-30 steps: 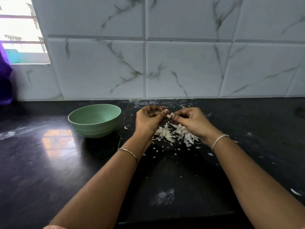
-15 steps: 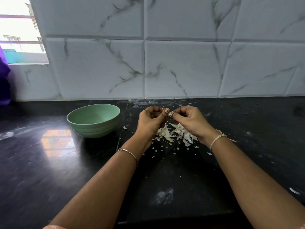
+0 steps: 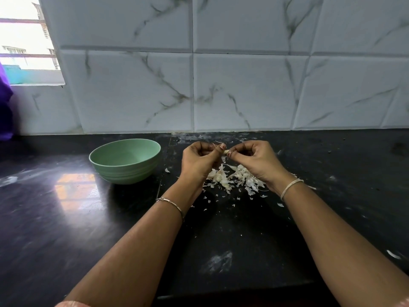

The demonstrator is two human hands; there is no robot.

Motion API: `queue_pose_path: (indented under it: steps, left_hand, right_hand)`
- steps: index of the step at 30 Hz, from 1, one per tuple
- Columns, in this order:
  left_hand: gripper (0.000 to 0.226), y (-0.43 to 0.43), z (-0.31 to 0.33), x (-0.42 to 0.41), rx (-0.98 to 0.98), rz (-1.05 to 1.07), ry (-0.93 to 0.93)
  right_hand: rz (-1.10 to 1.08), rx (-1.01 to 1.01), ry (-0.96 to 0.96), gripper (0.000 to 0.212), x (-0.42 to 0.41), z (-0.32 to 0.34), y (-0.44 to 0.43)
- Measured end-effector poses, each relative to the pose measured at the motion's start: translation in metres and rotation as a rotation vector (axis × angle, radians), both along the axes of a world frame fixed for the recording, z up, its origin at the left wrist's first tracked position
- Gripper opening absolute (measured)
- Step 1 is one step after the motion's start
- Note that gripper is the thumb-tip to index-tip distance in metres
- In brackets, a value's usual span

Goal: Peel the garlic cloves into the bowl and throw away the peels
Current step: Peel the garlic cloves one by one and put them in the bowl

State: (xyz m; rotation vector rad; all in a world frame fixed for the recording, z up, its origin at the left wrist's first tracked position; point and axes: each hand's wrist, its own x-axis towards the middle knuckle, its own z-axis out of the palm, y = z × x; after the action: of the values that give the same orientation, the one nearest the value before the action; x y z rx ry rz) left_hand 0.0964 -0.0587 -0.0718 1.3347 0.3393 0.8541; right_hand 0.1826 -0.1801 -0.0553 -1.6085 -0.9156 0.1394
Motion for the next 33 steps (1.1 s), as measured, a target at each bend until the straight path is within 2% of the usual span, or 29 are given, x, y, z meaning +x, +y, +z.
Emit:
queue_pose_path:
  steps: [7, 15, 23, 33]
  left_hand:
    - [0.016, -0.004, 0.001, -0.004, -0.012, -0.072, 0.014]
    - [0.005, -0.005, 0.002, -0.004, -0.083, -0.111, -0.006]
    - [0.008, -0.004, 0.003, -0.006, -0.207, -0.149, -0.052]
    - [0.015, -0.011, 0.005, -0.005, -0.170, -0.035, -0.078]
  right_hand:
    - [-0.058, 0.045, -0.028, 0.004, 0.005, -0.001, 0.001]
    - [-0.046, 0.092, 0.033, 0.001, 0.005, 0.000, 0.002]
    - [-0.020, 0.102, 0.032, 0.005, 0.005, 0.001, 0.000]
    - [-0.099, 0.013, -0.202, 0.003, 0.004, -0.005, 0.006]
